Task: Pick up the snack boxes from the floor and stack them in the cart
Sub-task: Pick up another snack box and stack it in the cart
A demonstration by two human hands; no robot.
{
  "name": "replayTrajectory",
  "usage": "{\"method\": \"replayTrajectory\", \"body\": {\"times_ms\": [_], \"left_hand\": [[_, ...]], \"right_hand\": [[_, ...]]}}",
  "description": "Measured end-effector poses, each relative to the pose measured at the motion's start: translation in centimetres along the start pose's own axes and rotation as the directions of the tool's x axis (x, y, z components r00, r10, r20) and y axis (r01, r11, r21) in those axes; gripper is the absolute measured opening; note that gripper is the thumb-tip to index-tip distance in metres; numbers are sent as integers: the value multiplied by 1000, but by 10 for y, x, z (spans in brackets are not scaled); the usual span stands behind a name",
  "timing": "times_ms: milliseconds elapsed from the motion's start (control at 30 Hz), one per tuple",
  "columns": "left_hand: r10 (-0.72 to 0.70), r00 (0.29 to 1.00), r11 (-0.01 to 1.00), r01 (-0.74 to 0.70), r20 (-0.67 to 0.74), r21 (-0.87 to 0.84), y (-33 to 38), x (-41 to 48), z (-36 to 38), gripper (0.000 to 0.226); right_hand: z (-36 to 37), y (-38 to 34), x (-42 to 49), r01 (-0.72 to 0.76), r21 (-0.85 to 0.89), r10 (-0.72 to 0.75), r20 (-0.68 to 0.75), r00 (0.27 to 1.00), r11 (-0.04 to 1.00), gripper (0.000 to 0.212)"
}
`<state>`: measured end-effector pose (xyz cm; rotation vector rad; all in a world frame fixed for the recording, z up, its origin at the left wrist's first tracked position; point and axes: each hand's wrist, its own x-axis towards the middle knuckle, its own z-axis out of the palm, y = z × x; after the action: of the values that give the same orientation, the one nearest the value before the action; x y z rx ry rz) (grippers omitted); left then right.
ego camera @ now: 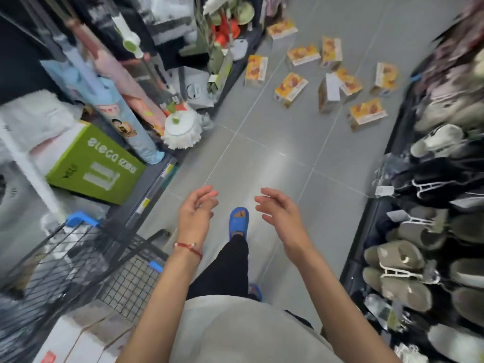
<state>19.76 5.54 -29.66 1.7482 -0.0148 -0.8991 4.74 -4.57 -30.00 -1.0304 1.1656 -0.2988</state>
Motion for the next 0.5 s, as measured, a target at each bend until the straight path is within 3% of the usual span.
{"method": "replayTrajectory", "body": {"times_ms": [200, 500], "left_hand": [[12, 983, 995, -30, 181, 98, 74, 105, 88, 29], [-5, 944, 961, -87, 329, 263, 178, 235, 192, 25]], "right_hand": [[-36, -70, 99, 11, 54, -2, -167, 986, 999, 26], [-70, -168, 211, -32, 205, 99, -323, 941, 978, 22]]}}
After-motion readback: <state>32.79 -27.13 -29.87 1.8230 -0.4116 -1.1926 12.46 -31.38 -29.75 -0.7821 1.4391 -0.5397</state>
